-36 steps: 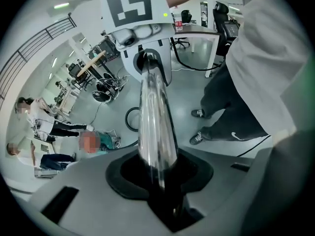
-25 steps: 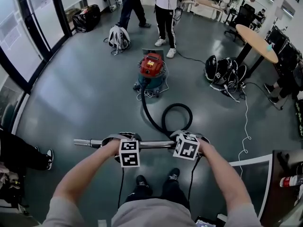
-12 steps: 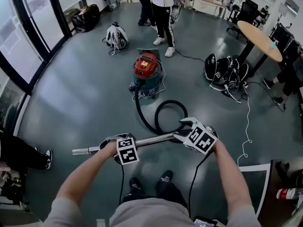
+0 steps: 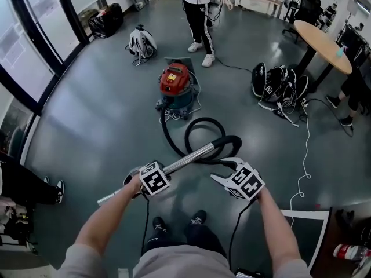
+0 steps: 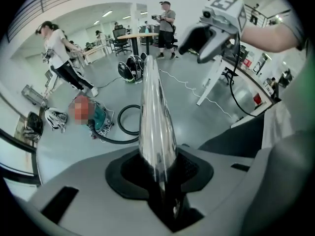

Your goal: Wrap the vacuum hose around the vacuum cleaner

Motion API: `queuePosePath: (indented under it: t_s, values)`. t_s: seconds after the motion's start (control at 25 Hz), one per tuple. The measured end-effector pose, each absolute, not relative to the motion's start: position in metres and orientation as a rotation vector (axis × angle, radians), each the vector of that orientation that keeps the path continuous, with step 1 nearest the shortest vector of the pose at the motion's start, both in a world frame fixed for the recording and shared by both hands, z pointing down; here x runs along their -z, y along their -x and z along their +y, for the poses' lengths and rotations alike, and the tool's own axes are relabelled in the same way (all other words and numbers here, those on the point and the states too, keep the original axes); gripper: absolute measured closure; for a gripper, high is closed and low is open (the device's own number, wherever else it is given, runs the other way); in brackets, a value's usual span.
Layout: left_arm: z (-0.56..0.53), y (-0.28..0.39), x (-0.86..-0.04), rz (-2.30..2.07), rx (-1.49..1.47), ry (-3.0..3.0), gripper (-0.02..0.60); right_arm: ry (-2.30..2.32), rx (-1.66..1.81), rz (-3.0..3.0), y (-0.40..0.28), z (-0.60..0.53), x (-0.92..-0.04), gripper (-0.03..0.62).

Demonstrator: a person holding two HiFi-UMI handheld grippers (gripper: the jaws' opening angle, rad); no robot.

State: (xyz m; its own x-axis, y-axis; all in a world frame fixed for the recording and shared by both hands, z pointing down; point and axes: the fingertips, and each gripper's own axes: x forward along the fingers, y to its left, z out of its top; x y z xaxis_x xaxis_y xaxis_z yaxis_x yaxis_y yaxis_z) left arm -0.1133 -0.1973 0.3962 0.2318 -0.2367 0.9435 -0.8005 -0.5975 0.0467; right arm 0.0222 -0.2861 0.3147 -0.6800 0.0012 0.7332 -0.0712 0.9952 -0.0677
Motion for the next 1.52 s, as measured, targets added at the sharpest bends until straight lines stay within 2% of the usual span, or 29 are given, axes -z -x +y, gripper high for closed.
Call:
queuePosePath:
  t_s: [0.6,1.04,1.52]
  values:
    - [-0.266,0.107,-0.428,-1.197,-0.891,-1.836,0.451,-0.037,-0.440,-2.385,-0.002,-0.273,-0.371,0.370]
    - [-0.337,0.107,-0.513,-1.205,-0.650,-1.895,0.451,-0.172,-0.623,-2.320,0.010,-0.284,-0.460,0.370]
    - [-0.430,0.111,-0.600,-1.177,-0.434,-1.923,0.451,-0.279,-0.882,-2.310,0.070,-0.302,-0.574,0.370]
